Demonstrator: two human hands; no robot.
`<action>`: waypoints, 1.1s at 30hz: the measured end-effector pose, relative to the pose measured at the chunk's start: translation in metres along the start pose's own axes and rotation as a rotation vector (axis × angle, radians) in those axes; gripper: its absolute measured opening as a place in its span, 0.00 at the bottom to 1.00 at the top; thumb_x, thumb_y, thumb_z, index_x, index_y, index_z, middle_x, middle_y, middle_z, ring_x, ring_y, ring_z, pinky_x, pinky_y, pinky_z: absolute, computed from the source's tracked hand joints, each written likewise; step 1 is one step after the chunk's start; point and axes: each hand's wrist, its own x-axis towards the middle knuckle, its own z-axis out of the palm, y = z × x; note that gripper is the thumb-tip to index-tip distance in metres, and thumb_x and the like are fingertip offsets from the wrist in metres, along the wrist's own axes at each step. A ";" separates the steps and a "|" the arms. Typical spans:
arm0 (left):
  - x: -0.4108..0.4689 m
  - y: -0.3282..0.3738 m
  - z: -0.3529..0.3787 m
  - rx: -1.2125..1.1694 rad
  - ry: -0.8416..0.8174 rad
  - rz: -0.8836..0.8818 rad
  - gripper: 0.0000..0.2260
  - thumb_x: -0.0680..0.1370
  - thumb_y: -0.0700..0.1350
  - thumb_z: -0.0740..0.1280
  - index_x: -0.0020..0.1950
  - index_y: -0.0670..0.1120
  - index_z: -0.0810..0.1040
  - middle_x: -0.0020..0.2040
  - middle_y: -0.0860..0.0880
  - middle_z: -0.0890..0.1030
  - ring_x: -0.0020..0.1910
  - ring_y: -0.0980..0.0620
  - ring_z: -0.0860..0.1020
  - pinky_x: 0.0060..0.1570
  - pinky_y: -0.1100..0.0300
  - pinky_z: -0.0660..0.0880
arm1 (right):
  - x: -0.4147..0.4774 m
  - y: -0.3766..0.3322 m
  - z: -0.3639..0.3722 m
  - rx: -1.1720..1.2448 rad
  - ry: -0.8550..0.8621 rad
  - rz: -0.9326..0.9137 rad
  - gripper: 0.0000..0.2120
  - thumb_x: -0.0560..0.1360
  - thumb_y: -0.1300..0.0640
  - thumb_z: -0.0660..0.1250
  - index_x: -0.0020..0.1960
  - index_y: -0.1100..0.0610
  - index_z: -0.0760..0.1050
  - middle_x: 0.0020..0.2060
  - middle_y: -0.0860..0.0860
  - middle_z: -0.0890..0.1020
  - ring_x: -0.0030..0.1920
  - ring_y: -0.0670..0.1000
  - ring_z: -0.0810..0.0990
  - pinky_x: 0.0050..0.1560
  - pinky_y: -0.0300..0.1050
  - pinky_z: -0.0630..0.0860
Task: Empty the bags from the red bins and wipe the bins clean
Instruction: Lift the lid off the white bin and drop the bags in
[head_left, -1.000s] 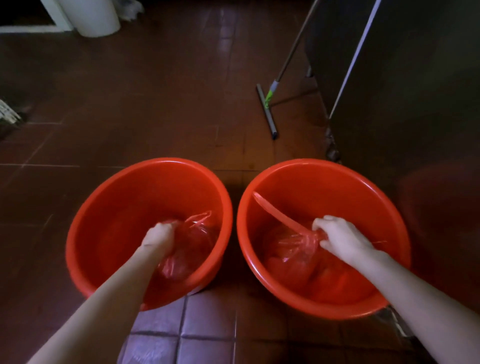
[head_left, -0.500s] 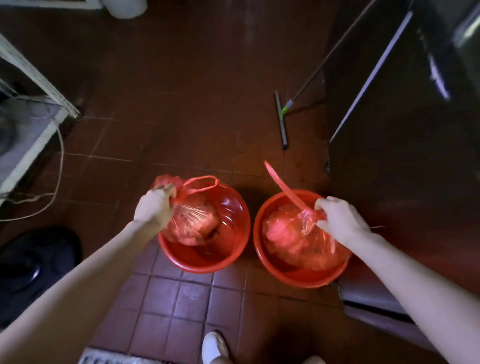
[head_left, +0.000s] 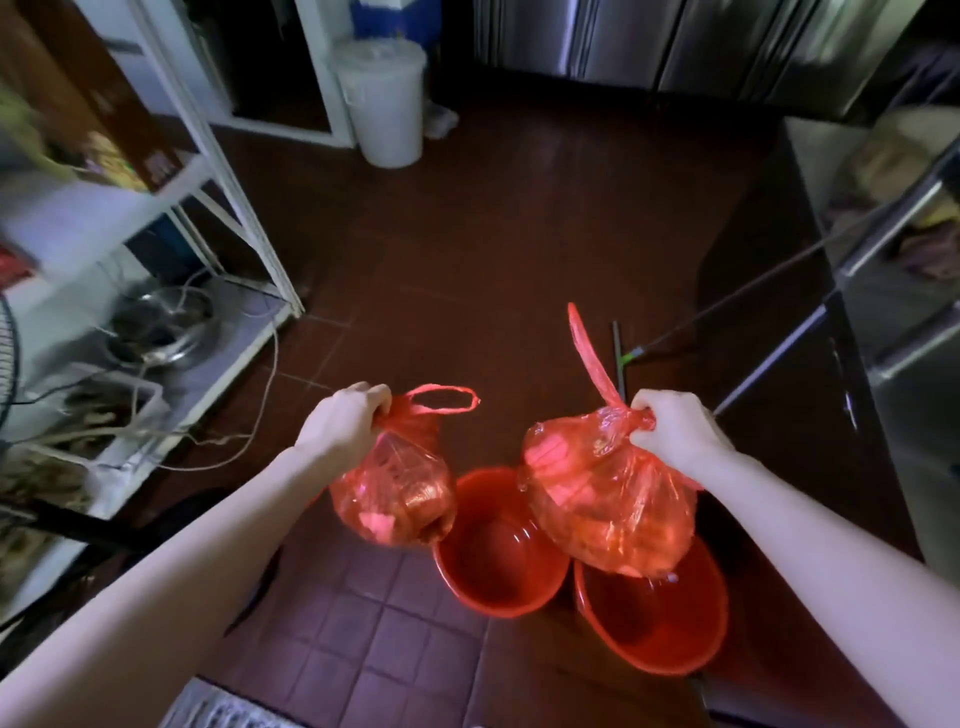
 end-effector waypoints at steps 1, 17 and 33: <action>0.003 -0.009 -0.013 0.017 0.012 0.008 0.05 0.73 0.41 0.69 0.47 0.47 0.74 0.45 0.48 0.76 0.45 0.42 0.78 0.45 0.51 0.75 | 0.006 -0.018 -0.005 0.010 0.012 -0.006 0.13 0.72 0.56 0.73 0.55 0.53 0.78 0.50 0.55 0.83 0.51 0.58 0.81 0.47 0.44 0.75; 0.194 -0.171 -0.117 0.111 0.075 0.002 0.06 0.72 0.43 0.69 0.44 0.50 0.72 0.44 0.49 0.76 0.43 0.45 0.77 0.43 0.52 0.76 | 0.234 -0.248 -0.020 0.146 0.043 -0.123 0.08 0.72 0.55 0.72 0.51 0.52 0.80 0.46 0.51 0.82 0.45 0.52 0.80 0.44 0.41 0.76; 0.576 -0.296 -0.198 0.115 -0.019 0.110 0.06 0.73 0.41 0.67 0.49 0.48 0.75 0.48 0.50 0.77 0.47 0.46 0.78 0.47 0.53 0.75 | 0.574 -0.357 -0.075 0.159 0.118 0.025 0.05 0.71 0.54 0.73 0.45 0.52 0.79 0.38 0.48 0.79 0.39 0.50 0.78 0.40 0.41 0.74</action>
